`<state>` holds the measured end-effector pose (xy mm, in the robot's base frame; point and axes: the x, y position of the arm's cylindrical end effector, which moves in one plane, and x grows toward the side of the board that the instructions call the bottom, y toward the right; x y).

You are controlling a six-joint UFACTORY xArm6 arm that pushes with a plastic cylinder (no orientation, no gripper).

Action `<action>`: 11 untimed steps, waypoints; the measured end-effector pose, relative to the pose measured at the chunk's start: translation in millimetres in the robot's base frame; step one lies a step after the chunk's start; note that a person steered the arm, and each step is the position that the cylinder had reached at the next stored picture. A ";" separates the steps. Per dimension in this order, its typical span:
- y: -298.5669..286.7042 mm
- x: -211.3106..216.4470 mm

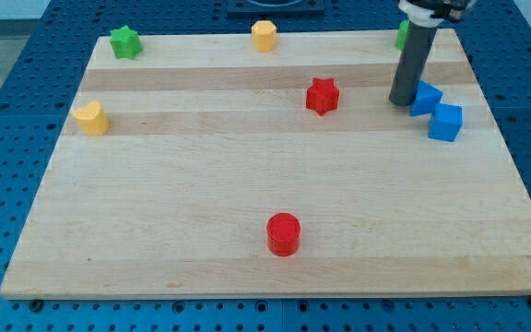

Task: Move the blue triangle close to the blue cube

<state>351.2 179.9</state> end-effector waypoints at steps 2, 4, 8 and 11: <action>6.3 -7.9; 22.9 -68.2; 31.2 -39.7; 31.3 -21.4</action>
